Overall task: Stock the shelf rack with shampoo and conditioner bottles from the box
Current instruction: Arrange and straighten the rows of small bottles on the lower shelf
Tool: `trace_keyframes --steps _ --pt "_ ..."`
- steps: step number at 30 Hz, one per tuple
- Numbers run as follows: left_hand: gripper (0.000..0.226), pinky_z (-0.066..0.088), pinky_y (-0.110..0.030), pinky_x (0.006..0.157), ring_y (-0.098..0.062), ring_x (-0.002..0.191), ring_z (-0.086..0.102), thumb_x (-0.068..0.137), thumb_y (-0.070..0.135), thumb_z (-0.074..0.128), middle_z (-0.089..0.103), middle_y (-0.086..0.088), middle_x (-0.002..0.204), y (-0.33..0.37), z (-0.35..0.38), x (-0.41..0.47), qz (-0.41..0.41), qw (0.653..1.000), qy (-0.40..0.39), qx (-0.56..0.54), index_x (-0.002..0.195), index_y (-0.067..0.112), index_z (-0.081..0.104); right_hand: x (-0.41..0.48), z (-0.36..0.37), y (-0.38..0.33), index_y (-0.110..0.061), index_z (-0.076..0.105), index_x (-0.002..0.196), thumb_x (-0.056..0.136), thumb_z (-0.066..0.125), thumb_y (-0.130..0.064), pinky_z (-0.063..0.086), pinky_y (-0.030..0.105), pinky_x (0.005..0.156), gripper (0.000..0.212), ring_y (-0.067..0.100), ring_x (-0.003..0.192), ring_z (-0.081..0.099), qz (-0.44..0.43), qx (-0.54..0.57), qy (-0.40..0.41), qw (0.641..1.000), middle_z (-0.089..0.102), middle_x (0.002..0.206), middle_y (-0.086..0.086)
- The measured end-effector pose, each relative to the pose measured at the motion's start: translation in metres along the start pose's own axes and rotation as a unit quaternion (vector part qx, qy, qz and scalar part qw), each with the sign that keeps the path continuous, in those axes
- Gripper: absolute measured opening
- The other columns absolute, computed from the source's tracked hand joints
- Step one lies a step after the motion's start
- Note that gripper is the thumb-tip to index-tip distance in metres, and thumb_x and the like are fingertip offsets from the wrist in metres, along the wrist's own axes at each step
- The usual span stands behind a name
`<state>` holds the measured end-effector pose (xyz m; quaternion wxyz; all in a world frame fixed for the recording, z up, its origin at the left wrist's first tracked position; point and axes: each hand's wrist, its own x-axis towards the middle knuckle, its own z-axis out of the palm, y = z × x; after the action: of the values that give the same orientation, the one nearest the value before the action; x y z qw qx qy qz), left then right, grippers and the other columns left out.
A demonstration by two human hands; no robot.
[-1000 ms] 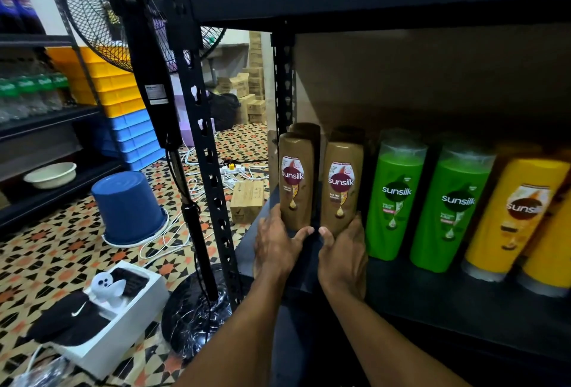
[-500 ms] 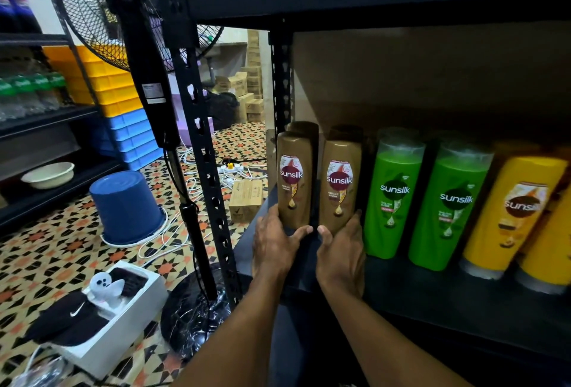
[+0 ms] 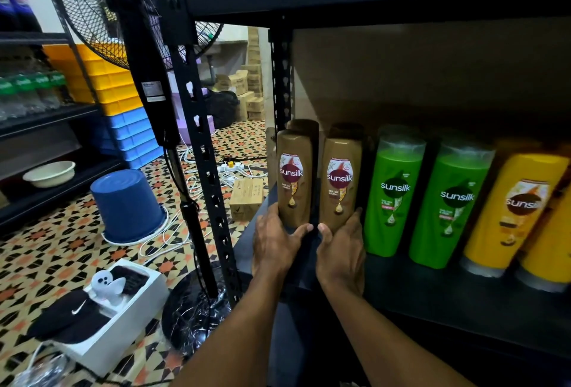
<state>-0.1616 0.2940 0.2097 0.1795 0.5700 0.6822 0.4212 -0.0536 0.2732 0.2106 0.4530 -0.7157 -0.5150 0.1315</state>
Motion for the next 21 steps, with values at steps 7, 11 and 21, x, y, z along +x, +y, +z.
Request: trace_keyframes --steps 7,11,21 --pt "0.068 0.051 -0.045 0.097 -0.024 0.114 0.054 0.079 0.054 0.08 0.048 0.002 0.112 0.0003 -0.0005 0.0002 -0.003 1.0 0.001 0.004 0.134 0.028 0.05 -0.0002 -0.0022 -0.0002 -0.001 0.011 0.159 0.099 0.057 -0.036 0.034 0.039 0.112 0.083 0.034 0.143 0.037 -0.001 0.002 -0.005 1.0 0.032 0.159 0.02" --pt "0.068 0.05 -0.043 0.097 -0.023 0.115 0.052 0.08 0.053 0.08 0.041 0.006 0.109 -0.0002 -0.0003 0.0 -0.006 1.0 -0.003 0.001 0.135 0.029 0.047 -0.0007 -0.0021 -0.0005 -0.001 0.011 0.159 0.099 0.057 -0.035 0.033 0.039 0.112 0.083 0.034 0.143 0.037 0.0 0.002 -0.003 1.0 0.032 0.159 0.02" --pt "0.067 0.051 -0.046 0.099 -0.024 0.116 0.053 0.08 0.053 0.079 0.041 0.005 0.111 -0.0036 0.0029 0.0031 -0.011 1.0 -0.012 -0.002 0.134 0.03 0.049 -0.0005 -0.0021 -0.001 -0.001 0.012 0.159 0.099 0.058 -0.035 0.034 0.038 0.111 0.082 0.034 0.142 0.038 0.0 0.006 -0.004 1.0 0.035 0.157 0.02"
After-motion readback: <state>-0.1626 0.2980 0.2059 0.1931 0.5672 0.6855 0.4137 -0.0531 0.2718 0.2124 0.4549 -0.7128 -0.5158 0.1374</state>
